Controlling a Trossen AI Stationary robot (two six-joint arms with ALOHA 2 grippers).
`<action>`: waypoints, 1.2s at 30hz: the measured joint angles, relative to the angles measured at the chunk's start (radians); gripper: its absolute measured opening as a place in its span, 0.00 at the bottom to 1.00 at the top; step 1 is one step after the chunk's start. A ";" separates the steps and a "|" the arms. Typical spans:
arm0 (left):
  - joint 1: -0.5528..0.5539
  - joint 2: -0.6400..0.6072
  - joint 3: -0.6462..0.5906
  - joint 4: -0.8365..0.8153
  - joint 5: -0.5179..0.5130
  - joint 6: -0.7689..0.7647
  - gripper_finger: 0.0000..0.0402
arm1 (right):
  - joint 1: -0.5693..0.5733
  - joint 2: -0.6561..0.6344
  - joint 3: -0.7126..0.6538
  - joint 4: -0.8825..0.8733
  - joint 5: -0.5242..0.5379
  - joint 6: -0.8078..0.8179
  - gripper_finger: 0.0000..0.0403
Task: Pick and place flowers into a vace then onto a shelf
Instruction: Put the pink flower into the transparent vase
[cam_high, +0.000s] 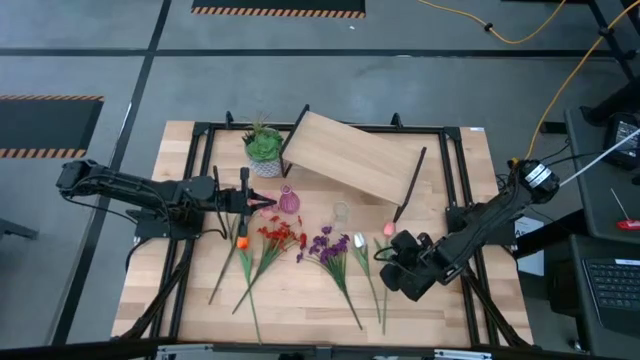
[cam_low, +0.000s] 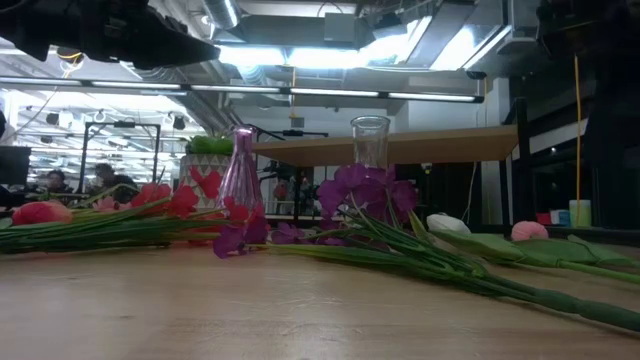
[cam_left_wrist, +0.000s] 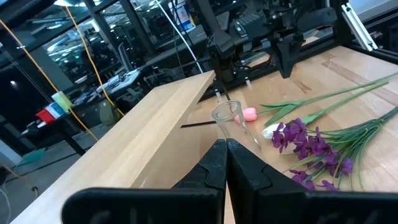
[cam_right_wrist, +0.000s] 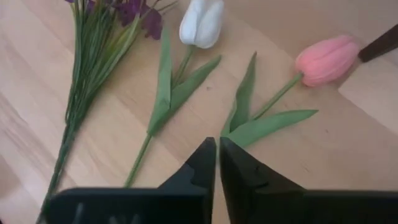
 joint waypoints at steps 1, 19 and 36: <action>0.000 0.000 0.000 -0.002 0.000 0.000 0.00 | 0.000 0.004 0.000 0.009 0.000 0.001 0.09; 0.000 0.000 0.000 -0.004 -0.086 -0.001 0.00 | 0.000 0.045 0.000 -0.013 0.000 0.111 0.50; 0.000 0.000 0.000 -0.007 -0.086 -0.001 0.00 | 0.000 0.283 0.000 0.061 -0.047 0.233 0.51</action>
